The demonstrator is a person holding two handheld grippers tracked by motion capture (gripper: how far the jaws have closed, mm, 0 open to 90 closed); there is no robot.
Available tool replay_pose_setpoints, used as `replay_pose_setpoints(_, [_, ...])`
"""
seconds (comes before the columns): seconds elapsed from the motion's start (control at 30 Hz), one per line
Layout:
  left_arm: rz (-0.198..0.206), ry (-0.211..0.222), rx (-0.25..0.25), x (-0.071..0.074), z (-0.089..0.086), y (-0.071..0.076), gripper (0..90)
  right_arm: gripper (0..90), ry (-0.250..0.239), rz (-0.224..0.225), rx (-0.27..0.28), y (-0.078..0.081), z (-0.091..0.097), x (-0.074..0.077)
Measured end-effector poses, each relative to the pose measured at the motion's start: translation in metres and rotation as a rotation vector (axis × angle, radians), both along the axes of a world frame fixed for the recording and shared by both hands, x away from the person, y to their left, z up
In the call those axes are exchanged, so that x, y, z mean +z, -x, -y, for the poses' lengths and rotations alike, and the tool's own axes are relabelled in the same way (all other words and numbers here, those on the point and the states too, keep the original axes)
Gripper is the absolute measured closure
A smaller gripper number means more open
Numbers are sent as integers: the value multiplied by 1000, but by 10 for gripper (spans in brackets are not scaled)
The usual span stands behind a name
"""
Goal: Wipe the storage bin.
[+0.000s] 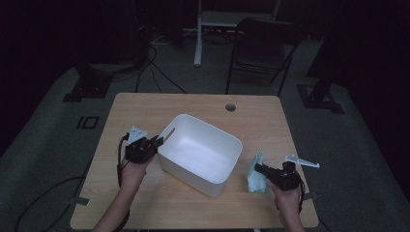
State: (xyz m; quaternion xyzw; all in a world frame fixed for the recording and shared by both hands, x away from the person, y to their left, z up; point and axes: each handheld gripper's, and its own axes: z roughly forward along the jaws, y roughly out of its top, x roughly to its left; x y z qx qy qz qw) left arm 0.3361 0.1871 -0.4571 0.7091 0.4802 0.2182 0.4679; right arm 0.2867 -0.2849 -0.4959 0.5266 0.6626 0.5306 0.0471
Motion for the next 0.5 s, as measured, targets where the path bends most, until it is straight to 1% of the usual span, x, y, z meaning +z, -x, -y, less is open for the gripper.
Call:
replay_pose_setpoints(0.07, [0, 1, 11, -1, 1, -1, 783, 838, -2, 1, 3, 0, 0, 1])
replay_pose_setpoints(0.1, [-3, -12, 21, 0, 3, -1, 789, 838, -2, 3, 6, 0, -1, 1])
replay_pose_setpoints(0.17, [-7, -45, 49, 1, 8, -1, 817, 838, 14, 7, 7, 0, -2, 2])
replay_pose_setpoints(0.2, [-3, -67, 63, 2, 10, -1, 830, 838, 14, 6, 8, 0, -2, 3])
replay_pose_setpoints(0.23, [-1, -79, 73, 2, 12, -2, 843, 838, 10, 6, 9, -1, -3, 3])
replay_pose_setpoints(0.3, [0, -79, 88, 2, 13, -2, 854, 838, 5, 6, 13, -2, -5, 4])
replay_pose_setpoints(0.4, [3, -80, 92, 2, 14, -3, 855, 838, 1, 16, 34, -1, -10, 8])
replay_pose_setpoints(0.5, [4, -80, 96, 2, 15, -2, 854, 838, 6, 36, 54, -3, -16, 14])
